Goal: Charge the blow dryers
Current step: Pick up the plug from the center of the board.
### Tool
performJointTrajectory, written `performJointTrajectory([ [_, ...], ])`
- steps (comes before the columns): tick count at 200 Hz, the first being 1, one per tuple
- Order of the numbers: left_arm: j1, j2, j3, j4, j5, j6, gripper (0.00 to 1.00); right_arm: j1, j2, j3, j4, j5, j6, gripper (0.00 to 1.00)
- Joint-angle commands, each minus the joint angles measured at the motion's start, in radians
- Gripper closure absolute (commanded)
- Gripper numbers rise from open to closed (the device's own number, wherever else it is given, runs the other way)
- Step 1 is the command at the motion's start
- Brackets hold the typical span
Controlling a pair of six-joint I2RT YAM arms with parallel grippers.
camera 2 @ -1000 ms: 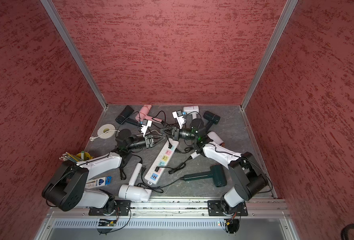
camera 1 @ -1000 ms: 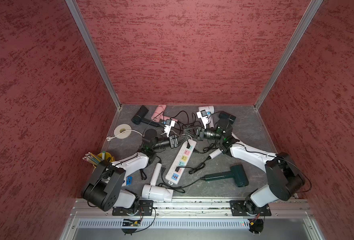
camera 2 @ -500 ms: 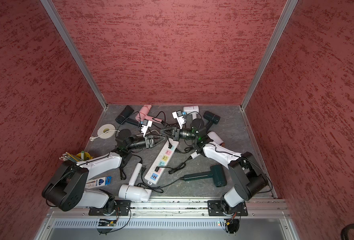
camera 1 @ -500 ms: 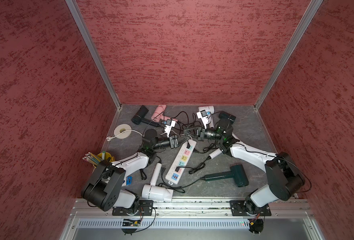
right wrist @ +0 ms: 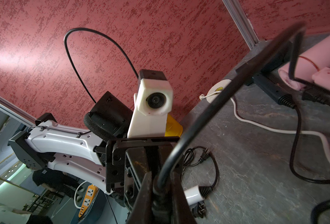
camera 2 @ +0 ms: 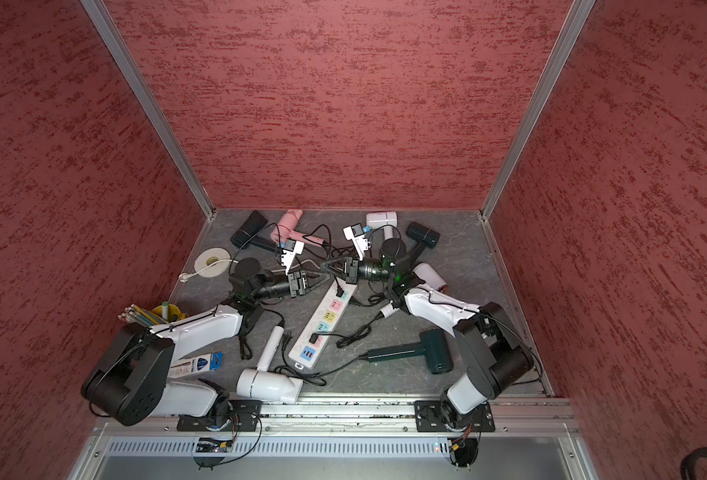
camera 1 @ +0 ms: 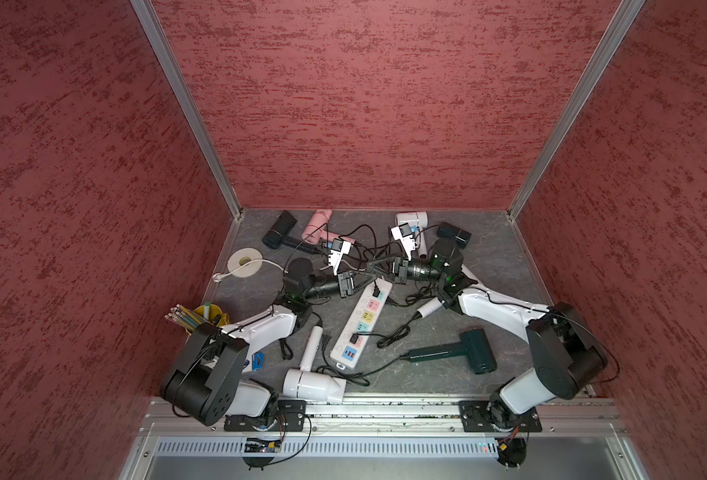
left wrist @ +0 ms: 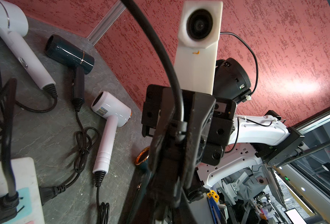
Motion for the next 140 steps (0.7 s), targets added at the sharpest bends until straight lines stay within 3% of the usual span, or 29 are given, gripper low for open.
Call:
performJointTrajectory([
  [1,0.011,-0.017,0.016,-0.027,-0.036,0.02,0.88,0.004,-0.007,-0.003,-0.016,-0.027,-0.025,0.94],
  [47,-0.001,-0.039,0.024,-0.115,-0.072,0.087,0.9,0.004,-0.048,0.0,-0.108,0.008,-0.074,0.83],
  [65,-0.003,-0.042,0.028,-0.137,-0.081,0.108,0.9,0.004,-0.063,0.001,-0.153,0.023,-0.101,0.67],
  [84,-0.008,-0.051,0.034,-0.182,-0.099,0.143,0.9,0.005,-0.075,0.019,-0.244,0.049,-0.147,0.6],
  [140,-0.071,-0.119,0.06,-0.429,-0.275,0.34,0.9,0.002,-0.132,0.12,-0.617,0.201,-0.29,0.23],
])
